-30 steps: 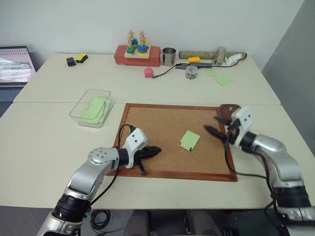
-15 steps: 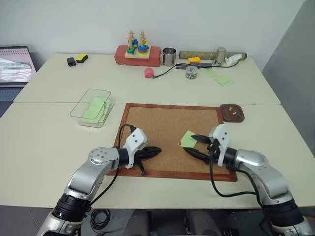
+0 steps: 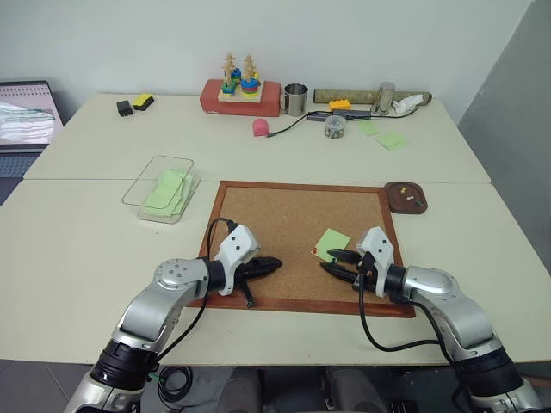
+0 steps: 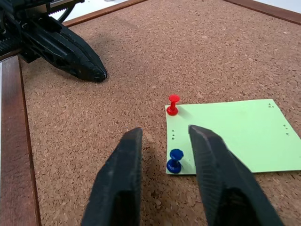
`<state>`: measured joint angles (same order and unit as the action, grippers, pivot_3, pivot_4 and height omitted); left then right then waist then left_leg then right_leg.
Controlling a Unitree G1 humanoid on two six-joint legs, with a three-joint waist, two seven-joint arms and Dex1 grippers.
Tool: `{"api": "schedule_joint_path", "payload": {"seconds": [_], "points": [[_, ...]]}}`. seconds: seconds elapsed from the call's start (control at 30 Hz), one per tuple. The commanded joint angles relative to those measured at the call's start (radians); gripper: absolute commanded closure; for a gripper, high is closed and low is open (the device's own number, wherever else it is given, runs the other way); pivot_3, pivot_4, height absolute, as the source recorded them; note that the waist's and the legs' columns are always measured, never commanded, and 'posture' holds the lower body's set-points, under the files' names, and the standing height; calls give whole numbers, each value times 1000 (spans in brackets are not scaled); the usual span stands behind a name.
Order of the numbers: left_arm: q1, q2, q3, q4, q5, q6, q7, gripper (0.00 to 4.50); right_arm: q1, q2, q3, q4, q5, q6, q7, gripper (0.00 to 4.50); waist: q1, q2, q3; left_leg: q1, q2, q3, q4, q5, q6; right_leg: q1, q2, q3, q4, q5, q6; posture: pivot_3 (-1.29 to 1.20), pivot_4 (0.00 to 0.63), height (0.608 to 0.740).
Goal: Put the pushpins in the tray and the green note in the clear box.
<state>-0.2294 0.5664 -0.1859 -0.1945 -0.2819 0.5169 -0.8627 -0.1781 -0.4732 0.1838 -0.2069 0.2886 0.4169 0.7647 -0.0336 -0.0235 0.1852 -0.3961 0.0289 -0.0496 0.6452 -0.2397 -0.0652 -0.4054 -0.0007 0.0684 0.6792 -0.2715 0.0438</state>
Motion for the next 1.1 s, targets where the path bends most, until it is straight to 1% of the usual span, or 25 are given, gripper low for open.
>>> {"api": "schedule_joint_path", "payload": {"seconds": [0.03, 0.1, 0.17, 0.43, 0.57, 0.87, 0.97, 1.1], "points": [[15, 9, -14, -2, 5, 15, -8, 4500, 6, -10, -22, -31, 8, -17, 11, 3792, 0, 0, 0, 0, 0, 0, 0, 0, 0, 0, 0, 0, 0, 0, 0, 0, 150, 740], [12, 9, -14, 2, 6, 14, -10, 4500, 7, -12, -26, -36, 12, -13, 11, 4177, 0, 0, 0, 0, 0, 0, 0, 0, 0, 0, 0, 0, 0, 0, 0, 0, 150, 740], [10, 10, -15, 4, 7, 11, -11, 4500, 6, -12, -33, -40, 16, -10, 8, 4439, 0, 0, 0, 0, 0, 0, 0, 0, 0, 0, 0, 0, 0, 0, 0, 0, 150, 740], [2, 9, -16, 14, 10, 7, -15, 4500, -16, -6, -68, -76, 63, 32, -5, 4439, 0, 0, 0, 0, 0, 0, 0, 0, 0, 0, 0, 0, 0, 0, 0, 0, 150, 740], [3, 9, -16, 13, 8, 9, -15, 4500, -32, 8, -106, -117, 128, 87, -19, 4439, 0, 0, 0, 0, 0, 0, 0, 0, 0, 0, 0, 0, 0, 0, 0, 0, 150, 740], [9, 9, -16, 6, 4, 15, -15, 4500, -95, 7, -175, -108, 181, 122, -32, 4439, 0, 0, 0, 0, 0, 0, 0, 0, 0, 0, 0, 0, 0, 0, 0, 0, 150, 740], [8, 9, -16, 8, 5, 14, -17, 4500, -128, 5, -205, -64, 171, 110, -56, 4439, 0, 0, 0, 0, 0, 0, 0, 0, 0, 0, 0, 0, 0, 0, 0, 0, 150, 740], [8, 11, -17, 5, 4, 16, -18, 4500, -205, -1, -249, 76, 87, 39, -142, 4439, 0, 0, 0, 0, 0, 0, 0, 0, 0, 0, 0, 0, 0, 0, 0, 0, 150, 740]]}}
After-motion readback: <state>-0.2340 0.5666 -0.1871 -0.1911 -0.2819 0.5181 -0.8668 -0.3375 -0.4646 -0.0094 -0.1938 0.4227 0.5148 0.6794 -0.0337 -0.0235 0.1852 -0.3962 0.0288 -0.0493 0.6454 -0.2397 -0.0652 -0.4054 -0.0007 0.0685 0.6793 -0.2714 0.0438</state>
